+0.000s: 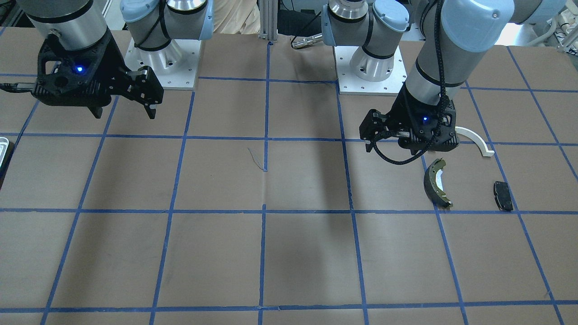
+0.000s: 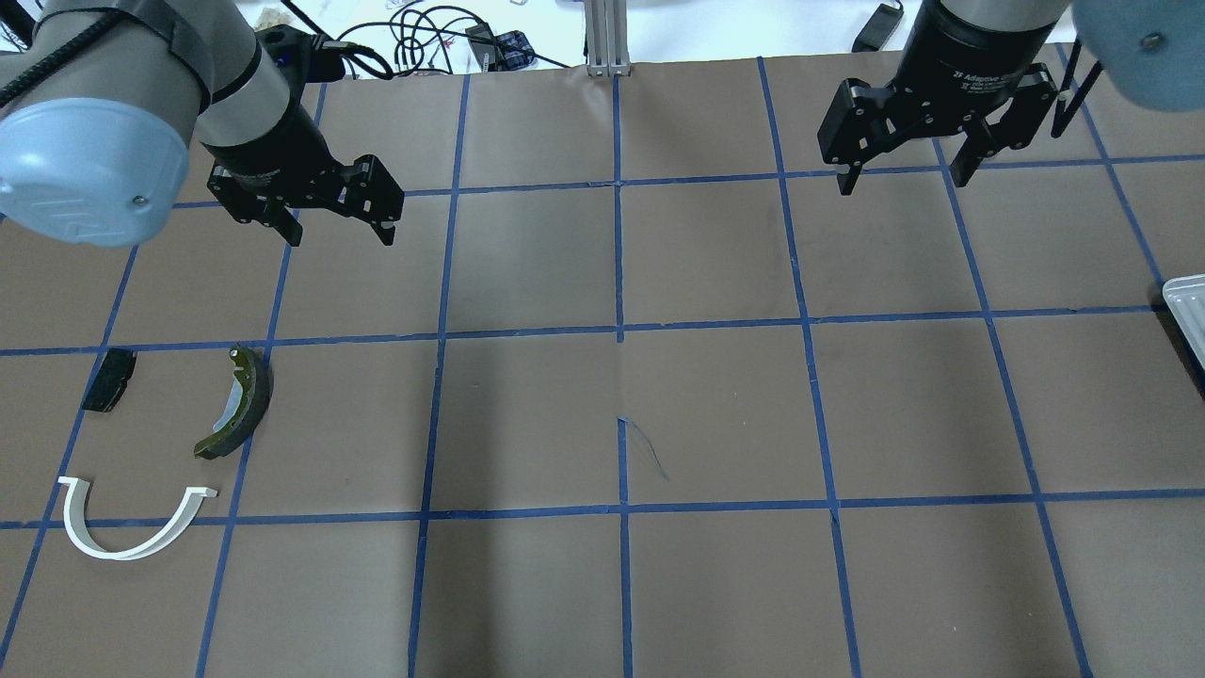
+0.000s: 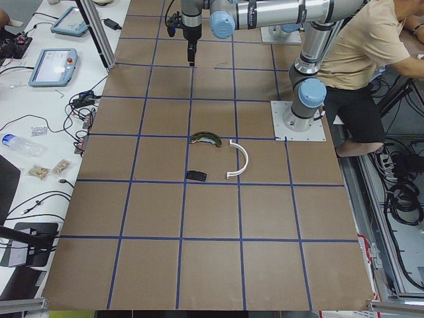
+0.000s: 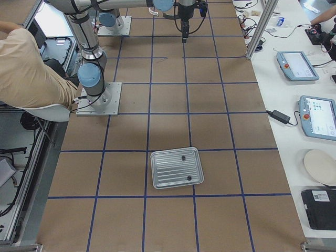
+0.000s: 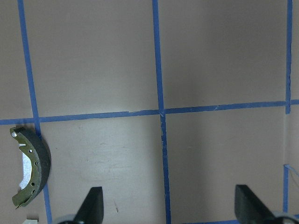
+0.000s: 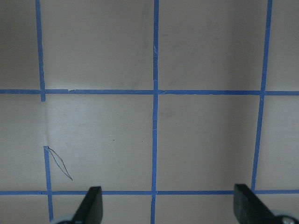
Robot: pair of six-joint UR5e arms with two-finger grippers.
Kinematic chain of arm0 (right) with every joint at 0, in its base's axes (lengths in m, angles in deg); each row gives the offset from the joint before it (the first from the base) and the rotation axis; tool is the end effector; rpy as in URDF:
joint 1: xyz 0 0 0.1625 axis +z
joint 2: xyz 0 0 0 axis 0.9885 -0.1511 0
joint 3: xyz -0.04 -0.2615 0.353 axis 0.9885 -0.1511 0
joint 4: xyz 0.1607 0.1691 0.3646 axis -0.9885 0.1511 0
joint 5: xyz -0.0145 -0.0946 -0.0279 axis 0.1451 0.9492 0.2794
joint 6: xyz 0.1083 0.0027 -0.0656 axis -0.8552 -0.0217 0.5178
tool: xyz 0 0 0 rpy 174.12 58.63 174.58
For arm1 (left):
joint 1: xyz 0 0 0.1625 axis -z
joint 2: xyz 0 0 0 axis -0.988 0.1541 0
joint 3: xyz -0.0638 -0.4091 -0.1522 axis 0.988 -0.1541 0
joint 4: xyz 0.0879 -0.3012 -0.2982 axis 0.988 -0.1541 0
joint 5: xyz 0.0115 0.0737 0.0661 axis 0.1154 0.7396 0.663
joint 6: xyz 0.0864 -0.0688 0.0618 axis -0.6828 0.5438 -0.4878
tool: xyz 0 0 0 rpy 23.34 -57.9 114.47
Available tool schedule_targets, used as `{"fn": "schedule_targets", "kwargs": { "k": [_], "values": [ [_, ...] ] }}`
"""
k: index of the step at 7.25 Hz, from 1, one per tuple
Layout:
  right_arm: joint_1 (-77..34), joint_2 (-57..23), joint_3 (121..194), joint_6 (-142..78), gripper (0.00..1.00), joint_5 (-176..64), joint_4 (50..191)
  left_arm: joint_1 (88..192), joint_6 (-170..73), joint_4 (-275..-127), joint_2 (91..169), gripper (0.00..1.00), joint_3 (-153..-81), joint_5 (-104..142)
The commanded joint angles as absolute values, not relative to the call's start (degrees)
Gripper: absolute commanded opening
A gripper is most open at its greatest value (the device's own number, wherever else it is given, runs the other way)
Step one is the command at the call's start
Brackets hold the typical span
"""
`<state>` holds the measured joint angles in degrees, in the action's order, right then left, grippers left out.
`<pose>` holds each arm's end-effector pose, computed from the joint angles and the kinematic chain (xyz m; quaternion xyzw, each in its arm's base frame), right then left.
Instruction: Place bearing gear from tray to pile
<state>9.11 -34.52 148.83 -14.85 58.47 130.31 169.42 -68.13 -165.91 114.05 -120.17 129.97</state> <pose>0.1346 -0.5273 0.5006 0.0093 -0.9999 -0.0020 0.0097 -0.1186 -0.5443 0.4225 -0.0266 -0.9996 0.0125 0.0054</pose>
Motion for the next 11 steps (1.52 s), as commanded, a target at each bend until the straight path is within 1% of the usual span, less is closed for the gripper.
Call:
{"fn": "schedule_targets", "kwargs": {
  "k": [1,3,4,5,6,7,8,10,11],
  "values": [
    [8.6,-34.5,148.8,-13.4,1.00,58.4,130.8,169.2,-68.1,-166.6,112.7,1.00,-119.0,130.2],
    [7.6,-34.7,147.7,-9.3,1.00,57.6,130.4,169.1,-68.0,-173.3,111.5,1.00,-118.1,130.5],
    [6.9,-34.1,147.4,-10.1,1.00,57.5,131.3,169.1,-68.0,-173.7,111.8,1.00,-118.0,130.8],
    [2.8,-33.6,147.6,-8.9,1.00,58.3,130.5,169.1,-68.0,-173.6,111.9,1.00,-118.0,130.8],
    [-4.1,-33.5,148.0,-3.3,1.00,58.4,130.4,169.1,-68.1,-173.3,112.3,1.00,-118.2,130.8],
    [-8.8,-33.3,148.1,7.2,1.00,58.7,131.2,169.1,-68.1,-173.2,112.0,1.00,-118.8,130.8],
    [-13.8,-31.5,147.6,14.2,1.00,60.8,131.6,169.1,-68.1,-173.5,111.9,1.00,-119.0,130.8],
    [-24.2,-26.7,147.6,31.9,1.00,61.8,139.2,169.1,-68.1,-173.0,112.4,1.00,-119.0,130.7],
    [-27.7,-25.0,148.0,42.2,1.00,62.1,140.8,169.1,-68.1,-173.1,112.5,1.00,-119.1,130.7]
  ]
}}
